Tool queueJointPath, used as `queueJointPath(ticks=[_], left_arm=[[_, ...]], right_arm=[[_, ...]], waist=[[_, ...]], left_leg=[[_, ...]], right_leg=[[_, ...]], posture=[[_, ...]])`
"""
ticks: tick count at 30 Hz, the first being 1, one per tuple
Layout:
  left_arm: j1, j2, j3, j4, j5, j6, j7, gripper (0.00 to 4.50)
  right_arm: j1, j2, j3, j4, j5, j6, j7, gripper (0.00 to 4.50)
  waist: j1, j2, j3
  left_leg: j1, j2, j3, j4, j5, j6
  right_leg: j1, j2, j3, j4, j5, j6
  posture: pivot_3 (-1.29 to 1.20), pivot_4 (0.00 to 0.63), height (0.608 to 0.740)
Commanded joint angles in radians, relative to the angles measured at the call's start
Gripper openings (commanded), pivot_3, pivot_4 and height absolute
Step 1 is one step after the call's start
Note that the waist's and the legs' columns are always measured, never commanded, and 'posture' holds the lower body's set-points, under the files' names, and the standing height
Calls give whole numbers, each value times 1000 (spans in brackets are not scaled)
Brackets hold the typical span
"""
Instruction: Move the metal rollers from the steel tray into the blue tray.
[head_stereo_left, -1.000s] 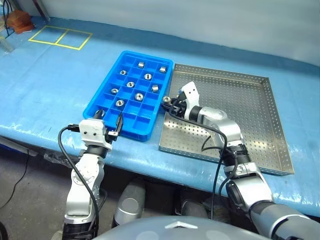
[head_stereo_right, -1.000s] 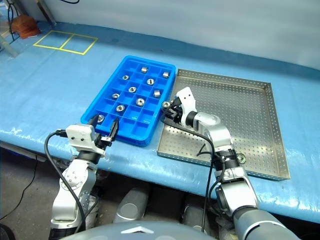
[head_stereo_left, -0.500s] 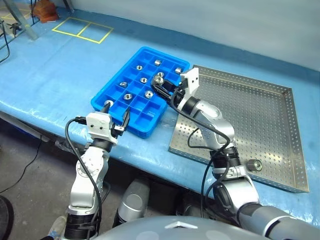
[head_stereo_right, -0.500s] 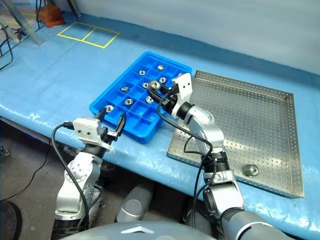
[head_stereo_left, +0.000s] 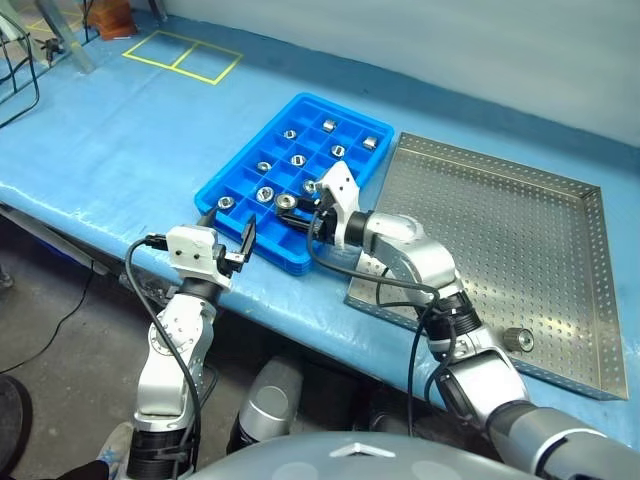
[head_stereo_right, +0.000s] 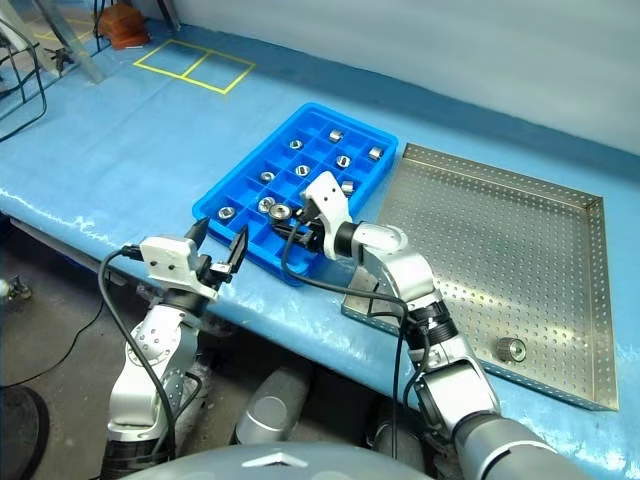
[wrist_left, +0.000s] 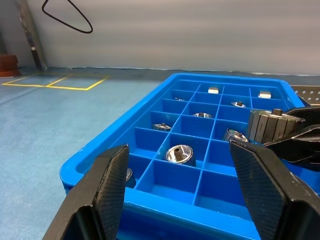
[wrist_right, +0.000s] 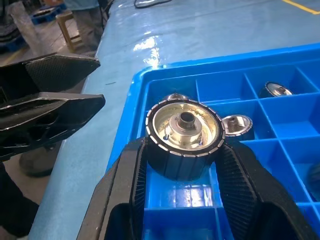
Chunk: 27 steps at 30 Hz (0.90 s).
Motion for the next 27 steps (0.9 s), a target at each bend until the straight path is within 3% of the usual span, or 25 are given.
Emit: queueJointPath(ticks=[1,2,9,16,22,27], left_arm=[[0,5,6,-34,2,-6,4,3503],[0,6,7,-35,3,-5,6,3503],[-12,14,-6,-22,14,-7,2,3503],[-166,6,-106,137,-3,-19,-102,3503],[-331,-24,-162,329,-26,-65,-212,3503],[-437,-67,-199,465,-32,-116,-283,3503]], right_arm=[[-32,13,7,2,-13,-4,-6,1673],[-35,18,7,8,-14,1,-9,1673],[-20,25,-32,8,-24,-3,-64,3897],[117,-63,-173,-217,14,91,-164,3897],[297,-173,-330,-471,50,226,-255,3897],[446,-208,-478,-656,115,364,-316,3897]], waist=[[7,0,0],[11,0,0],[24,0,0],[7,1,-1],[-141,4,-2],[-346,5,-3]], left_leg=[[0,0,0,0,0,0],[0,0,0,0,0,0],[0,0,0,0,0,-2],[-2,0,-1,2,0,-3],[-4,-1,-2,6,-2,0],[-4,-1,-1,6,-4,4]], right_leg=[[0,0,0,0,0,0],[0,0,0,0,0,0],[0,-1,-1,0,0,0],[1,-2,-5,-3,0,0],[5,-3,-6,-10,2,3],[8,-3,-2,-13,8,5]], posture=[[548,150,740],[548,150,740],[526,150,740],[222,150,740],[-18,150,740],[-127,150,740]])
